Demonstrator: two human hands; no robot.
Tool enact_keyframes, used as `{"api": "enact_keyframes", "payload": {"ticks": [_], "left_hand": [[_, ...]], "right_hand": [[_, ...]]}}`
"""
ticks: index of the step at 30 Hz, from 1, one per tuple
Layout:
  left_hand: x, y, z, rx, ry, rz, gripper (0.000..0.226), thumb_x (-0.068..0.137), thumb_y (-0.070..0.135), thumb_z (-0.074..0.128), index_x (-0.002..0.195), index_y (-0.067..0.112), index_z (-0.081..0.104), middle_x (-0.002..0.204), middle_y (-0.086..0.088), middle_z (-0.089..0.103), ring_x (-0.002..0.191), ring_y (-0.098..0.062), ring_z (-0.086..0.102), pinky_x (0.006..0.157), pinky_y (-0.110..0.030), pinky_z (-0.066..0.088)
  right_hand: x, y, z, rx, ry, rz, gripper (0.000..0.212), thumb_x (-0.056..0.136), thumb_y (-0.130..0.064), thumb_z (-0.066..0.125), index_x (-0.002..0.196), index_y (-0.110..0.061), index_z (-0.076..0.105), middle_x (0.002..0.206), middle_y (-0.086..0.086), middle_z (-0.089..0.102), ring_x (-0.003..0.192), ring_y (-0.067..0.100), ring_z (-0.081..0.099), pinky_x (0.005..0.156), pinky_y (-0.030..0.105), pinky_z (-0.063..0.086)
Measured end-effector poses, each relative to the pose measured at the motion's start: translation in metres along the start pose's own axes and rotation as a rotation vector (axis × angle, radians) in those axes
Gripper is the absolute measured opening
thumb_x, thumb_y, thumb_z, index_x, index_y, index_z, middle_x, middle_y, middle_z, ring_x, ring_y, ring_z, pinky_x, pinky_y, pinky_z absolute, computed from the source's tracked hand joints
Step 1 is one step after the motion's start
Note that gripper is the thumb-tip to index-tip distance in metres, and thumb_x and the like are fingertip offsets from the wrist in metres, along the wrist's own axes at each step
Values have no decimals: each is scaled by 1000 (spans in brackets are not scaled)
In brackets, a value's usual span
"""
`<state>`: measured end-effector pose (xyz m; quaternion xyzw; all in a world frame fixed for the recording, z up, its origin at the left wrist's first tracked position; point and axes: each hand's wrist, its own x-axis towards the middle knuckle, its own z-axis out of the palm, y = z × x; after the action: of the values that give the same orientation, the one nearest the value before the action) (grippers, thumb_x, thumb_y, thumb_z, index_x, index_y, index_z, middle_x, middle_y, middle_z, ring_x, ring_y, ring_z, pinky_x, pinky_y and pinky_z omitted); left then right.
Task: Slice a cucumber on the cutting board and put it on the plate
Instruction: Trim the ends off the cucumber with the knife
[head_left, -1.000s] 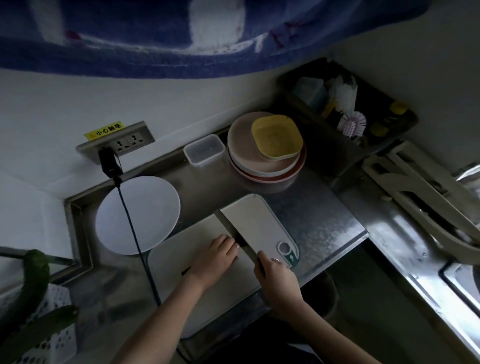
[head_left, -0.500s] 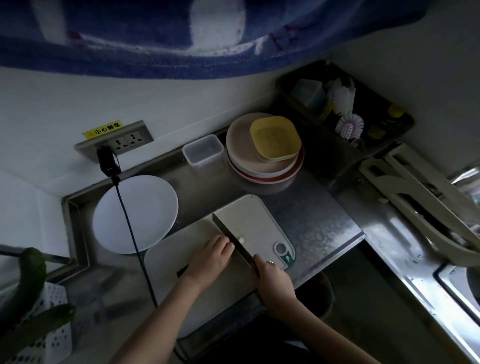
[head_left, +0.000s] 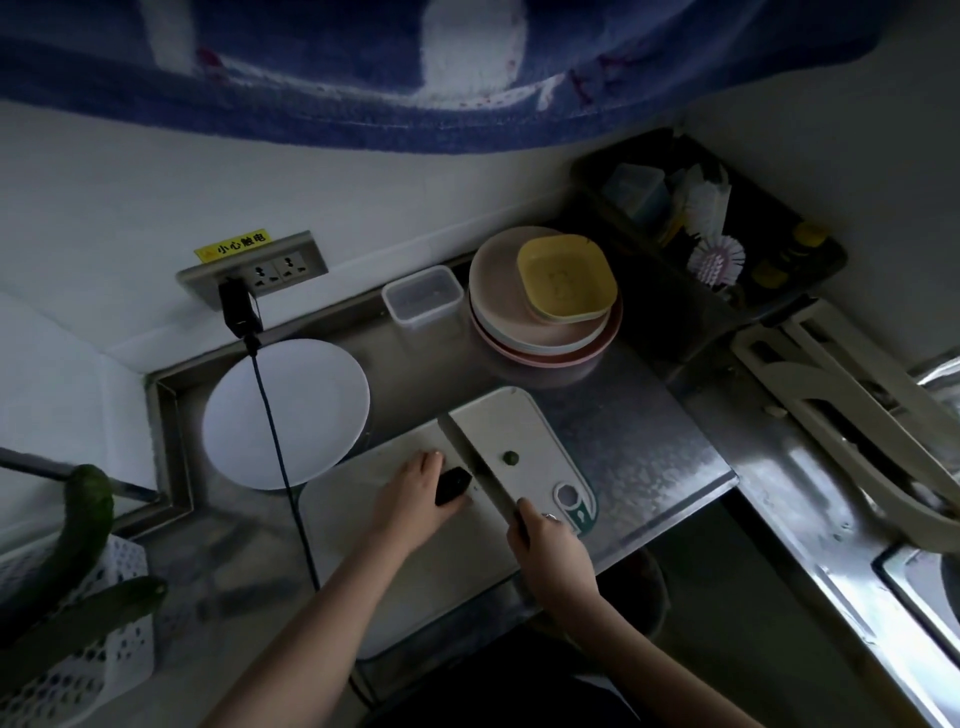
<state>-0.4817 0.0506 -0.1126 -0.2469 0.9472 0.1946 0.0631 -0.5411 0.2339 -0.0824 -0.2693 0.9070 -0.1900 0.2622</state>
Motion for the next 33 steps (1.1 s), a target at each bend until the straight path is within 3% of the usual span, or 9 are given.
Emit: {"api": "enact_keyframes", "payload": {"ticks": [3,12,16,20,22,24,27,29,33], "left_hand": [[-5,-2,-3,32,-54,-29,68,82,60,57,130,15,42,126,-2,50,113,-22,49,83,-34,45],[-18,-14,-12,-34,-88,-39,41,80,55,59,95,20,46,99,2,56,90,-20,57,62,-28,38],[-19,-10,-9,-393,-68,-276,39,81,48,65,85,13,50,80,-3,57,70,-15,55,52,-26,34],[-11,1,-2,-728,-41,-544,47,87,42,62,105,0,53,98,-9,60,89,-26,60,56,-27,39],[-7,0,3,-825,-20,-615,40,88,37,63,101,0,53,99,-12,60,89,-29,60,65,-29,45],[-7,-4,9,-887,-2,-630,26,86,27,67,89,6,52,91,-16,63,74,-28,61,61,-32,51],[-12,-7,12,-927,52,-663,23,86,12,67,77,9,46,65,-12,55,50,-22,51,47,-28,45],[-13,-3,10,-992,79,-666,25,88,10,63,74,11,42,57,-10,50,45,-20,46,49,-31,44],[-7,13,6,-1089,58,-655,29,91,9,59,73,14,37,65,-8,44,47,-18,45,35,-19,38]], "right_hand": [[2,5,3,-14,-33,18,20,100,-32,38,96,-15,46,85,10,60,76,31,60,58,36,42],[11,15,-13,114,77,152,17,100,-27,39,88,-16,46,71,1,53,61,22,56,54,41,46],[9,4,-8,241,51,156,17,98,-23,42,83,-15,45,65,2,51,53,17,48,48,32,35],[6,-12,-6,328,64,99,13,98,-24,44,87,-17,48,65,2,56,53,17,53,48,31,39],[5,-20,-6,349,53,76,13,98,-25,43,89,-18,48,68,4,58,57,20,58,51,35,49],[4,-26,-4,357,28,55,12,98,-24,41,89,-18,46,70,8,59,61,26,61,56,45,55],[2,-31,0,312,2,-3,11,98,-22,38,88,-18,43,71,11,60,64,33,61,58,51,53],[1,-33,1,274,16,-36,8,97,-19,39,93,-15,45,71,10,59,67,34,60,60,48,52],[3,-27,-7,317,93,16,10,97,-20,41,103,-15,47,70,10,59,62,31,60,54,43,50]]}}
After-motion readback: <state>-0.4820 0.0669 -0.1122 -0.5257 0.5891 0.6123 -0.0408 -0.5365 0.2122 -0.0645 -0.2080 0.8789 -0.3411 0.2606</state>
